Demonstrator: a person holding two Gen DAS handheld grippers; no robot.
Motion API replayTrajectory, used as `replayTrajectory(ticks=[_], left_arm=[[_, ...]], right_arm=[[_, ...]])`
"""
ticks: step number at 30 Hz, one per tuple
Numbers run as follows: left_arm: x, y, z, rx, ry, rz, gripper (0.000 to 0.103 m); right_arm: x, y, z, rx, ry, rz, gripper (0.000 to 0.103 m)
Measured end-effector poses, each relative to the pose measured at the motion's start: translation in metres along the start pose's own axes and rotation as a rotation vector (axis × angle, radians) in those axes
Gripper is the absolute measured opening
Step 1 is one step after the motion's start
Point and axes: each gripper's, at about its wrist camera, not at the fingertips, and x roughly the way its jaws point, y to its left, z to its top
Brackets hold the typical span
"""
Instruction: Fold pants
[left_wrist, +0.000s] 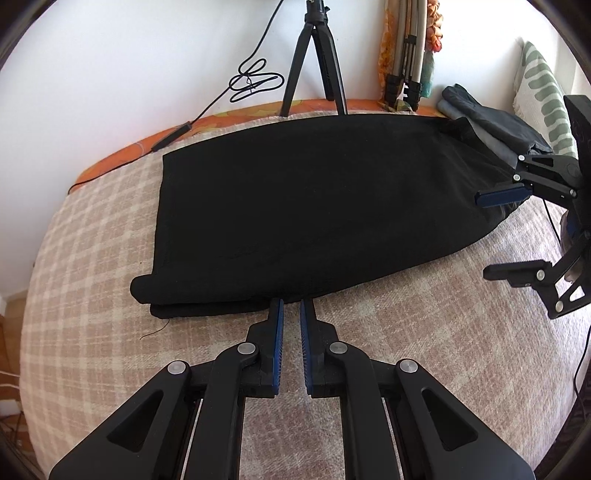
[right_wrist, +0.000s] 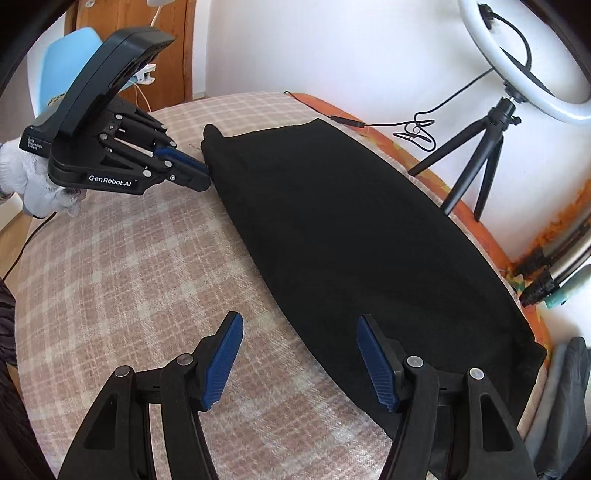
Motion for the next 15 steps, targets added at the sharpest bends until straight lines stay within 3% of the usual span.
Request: replayTrajectory(ticks=[3,5,7,8,10,15], left_arm=[[0.002,0.002,0.0,-0.018,-0.01,-0.011,0.008],[0.004,0.001,0.002,-0.021,-0.017,-0.016,0.008],[0.006,0.001,0.004,-0.012,-0.021,-0.013,0.008],[0.006,0.0,0.005,-0.011,-0.024,-0.012,0.008],[0.006,0.001,0.006,-0.011,-0.029,-0.018,0.008],[0.003,0.001,0.008,-0.011,-0.037,-0.038,0.008]], right_arm=[[0.012,0.008,0.006,-0.03,0.017,-0.014,0.064],[0.02,0.011,0.008,-0.053,0.031,-0.032,0.055],[0.026,0.009,0.009,-0.073,0.055,-0.055,0.036],[0.027,0.008,0.011,-0.075,0.056,-0.054,0.032],[0.027,0.001,0.016,-0.06,0.055,-0.043,0.009],[0.02,-0.033,0.031,0.049,0.028,0.055,0.006]])
